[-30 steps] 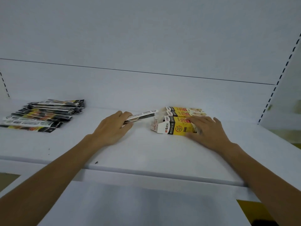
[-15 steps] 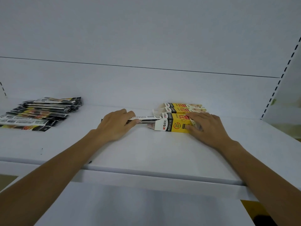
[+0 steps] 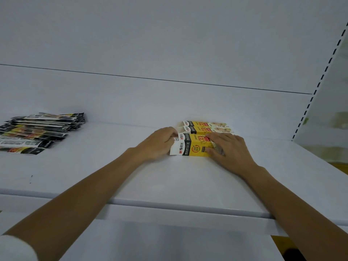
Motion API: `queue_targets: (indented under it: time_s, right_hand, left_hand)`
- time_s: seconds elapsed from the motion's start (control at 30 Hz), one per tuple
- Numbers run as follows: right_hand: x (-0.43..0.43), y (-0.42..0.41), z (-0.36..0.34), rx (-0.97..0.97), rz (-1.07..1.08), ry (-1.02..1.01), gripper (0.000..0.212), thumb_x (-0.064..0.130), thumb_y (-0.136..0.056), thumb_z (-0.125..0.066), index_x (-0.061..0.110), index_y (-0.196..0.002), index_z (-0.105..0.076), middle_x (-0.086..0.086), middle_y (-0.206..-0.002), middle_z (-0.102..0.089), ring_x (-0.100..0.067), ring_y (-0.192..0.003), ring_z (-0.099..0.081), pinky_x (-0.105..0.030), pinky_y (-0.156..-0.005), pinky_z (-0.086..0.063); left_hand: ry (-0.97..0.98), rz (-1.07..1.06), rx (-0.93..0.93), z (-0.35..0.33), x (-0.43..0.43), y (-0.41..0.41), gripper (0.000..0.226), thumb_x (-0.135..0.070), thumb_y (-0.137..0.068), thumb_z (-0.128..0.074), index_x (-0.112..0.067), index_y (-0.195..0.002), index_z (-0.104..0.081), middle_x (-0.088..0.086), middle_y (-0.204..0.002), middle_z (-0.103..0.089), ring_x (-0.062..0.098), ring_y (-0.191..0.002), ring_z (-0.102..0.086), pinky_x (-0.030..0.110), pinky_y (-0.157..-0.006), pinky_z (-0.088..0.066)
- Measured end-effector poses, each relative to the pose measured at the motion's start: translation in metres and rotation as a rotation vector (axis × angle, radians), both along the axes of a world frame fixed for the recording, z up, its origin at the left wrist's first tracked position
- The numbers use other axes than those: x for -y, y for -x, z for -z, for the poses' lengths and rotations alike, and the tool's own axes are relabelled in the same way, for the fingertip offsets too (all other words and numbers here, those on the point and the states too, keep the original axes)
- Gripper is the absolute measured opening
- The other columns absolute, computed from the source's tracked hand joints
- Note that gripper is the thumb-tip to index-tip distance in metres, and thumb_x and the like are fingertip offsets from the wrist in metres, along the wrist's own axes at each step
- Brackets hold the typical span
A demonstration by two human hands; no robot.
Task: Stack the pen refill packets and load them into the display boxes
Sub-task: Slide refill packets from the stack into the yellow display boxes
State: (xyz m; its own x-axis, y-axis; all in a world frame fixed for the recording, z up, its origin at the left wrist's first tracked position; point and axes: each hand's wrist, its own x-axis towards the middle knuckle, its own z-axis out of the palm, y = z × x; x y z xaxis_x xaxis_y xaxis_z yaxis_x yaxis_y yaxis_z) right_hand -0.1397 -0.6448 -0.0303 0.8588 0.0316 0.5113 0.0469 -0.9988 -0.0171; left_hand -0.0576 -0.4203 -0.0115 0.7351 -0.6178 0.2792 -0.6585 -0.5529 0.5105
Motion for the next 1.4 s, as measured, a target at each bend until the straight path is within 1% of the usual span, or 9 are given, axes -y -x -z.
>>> queue_targets:
  time_s: [0.13, 0.27, 0.33, 0.43, 0.6, 0.7, 0.9, 1.1, 1.4]
  right_hand:
    - [0.001, -0.001, 0.001, 0.023, 0.037, 0.038, 0.069, 0.063, -0.08, -0.028, 0.024, -0.134, -0.047, 0.005, -0.14, -0.048, -0.017, -0.133, -0.038, -0.044, -0.108, -0.024]
    - [-0.004, 0.001, -0.005, 0.211, 0.105, -0.092, 0.071, 0.066, -0.076, -0.032, 0.017, -0.118, -0.06, -0.001, -0.125, -0.06, -0.024, -0.12, -0.049, -0.047, -0.101, -0.034]
    - [-0.001, 0.004, -0.013, 0.322, 0.2, -0.24, 0.062, 0.058, -0.083, -0.034, 0.012, -0.116, -0.06, -0.008, -0.122, -0.061, -0.03, -0.114, -0.05, -0.044, -0.091, -0.039]
    - [0.01, 0.008, -0.013, 0.219, 0.377, -0.407, 0.046, 0.041, -0.095, -0.041, 0.009, -0.127, -0.049, -0.015, -0.131, -0.047, -0.033, -0.122, -0.039, -0.045, -0.094, -0.035]
    - [0.02, 0.007, -0.006, 0.034, 0.369, -0.592, 0.038, 0.037, -0.096, -0.039, 0.003, -0.106, -0.053, -0.018, -0.108, -0.052, -0.03, -0.095, -0.048, -0.037, -0.079, -0.037]
    - [0.019, 0.005, -0.005, 0.065, 0.322, -0.6, 0.033, 0.033, -0.096, -0.04, 0.004, -0.081, -0.044, -0.016, -0.088, -0.052, -0.027, -0.079, -0.045, -0.033, -0.068, -0.032]
    - [0.016, 0.008, -0.006, 0.038, 0.291, -0.569, 0.036, 0.033, -0.098, -0.038, 0.0, -0.109, -0.05, -0.018, -0.105, -0.055, -0.028, -0.092, -0.047, -0.032, -0.074, -0.033]
    - [0.016, 0.011, -0.006, 0.06, 0.259, -0.57, 0.035, 0.032, -0.098, -0.039, 0.0, -0.109, -0.05, -0.014, -0.099, -0.052, -0.023, -0.087, -0.044, -0.031, -0.073, -0.032]
    - [0.018, 0.006, -0.004, 0.073, 0.274, -0.532, 0.034, 0.03, -0.097, -0.039, 0.0, -0.105, -0.05, -0.011, -0.093, -0.048, -0.025, -0.086, -0.044, -0.032, -0.071, -0.032]
  left_hand:
    - [-0.082, -0.22, 0.304, 0.0, -0.014, -0.003, 0.035, -0.026, -0.095, -0.041, -0.017, -0.129, -0.046, 0.004, -0.133, -0.045, 0.024, -0.123, -0.038, 0.034, -0.099, -0.029]
    - [0.021, -0.477, 0.101, 0.001, -0.033, 0.003, 0.036, -0.031, -0.09, -0.048, -0.02, -0.125, -0.048, 0.01, -0.122, -0.051, 0.028, -0.106, -0.05, 0.035, -0.089, -0.039]
    - [0.174, -0.442, -0.027, 0.004, -0.041, 0.006, 0.025, -0.024, -0.088, -0.052, -0.022, -0.113, -0.057, 0.006, -0.11, -0.061, 0.024, -0.087, -0.056, 0.029, -0.072, -0.045]
    - [0.309, -0.405, -0.029, 0.005, -0.043, 0.009, 0.021, -0.012, -0.087, -0.054, -0.018, -0.105, -0.063, 0.005, -0.106, -0.064, 0.018, -0.08, -0.056, 0.015, -0.056, -0.037]
    - [0.289, -0.359, -0.009, 0.004, -0.035, 0.015, 0.033, -0.003, -0.088, -0.046, -0.013, -0.115, -0.062, 0.003, -0.117, -0.064, 0.016, -0.103, -0.057, 0.014, -0.073, -0.034]
    - [0.23, -0.258, 0.03, 0.005, -0.025, 0.02, 0.039, 0.002, -0.088, -0.043, -0.01, -0.121, -0.059, 0.003, -0.118, -0.063, 0.01, -0.096, -0.053, 0.004, -0.066, -0.032]
    - [0.321, -0.248, -0.031, 0.001, -0.009, 0.022, 0.035, 0.003, -0.085, -0.046, -0.008, -0.114, -0.061, 0.004, -0.114, -0.064, 0.01, -0.087, -0.055, -0.004, -0.059, -0.035]
    - [0.332, -0.466, -0.072, 0.009, -0.024, 0.007, 0.018, -0.013, -0.088, -0.054, -0.01, -0.103, -0.064, 0.006, -0.108, -0.064, 0.014, -0.083, -0.054, 0.018, -0.062, -0.037]
    - [0.402, -0.415, -0.239, 0.008, -0.021, 0.004, 0.019, -0.008, -0.083, -0.064, -0.01, -0.102, -0.069, 0.002, -0.089, -0.063, 0.009, -0.076, -0.053, 0.0, -0.048, -0.035]
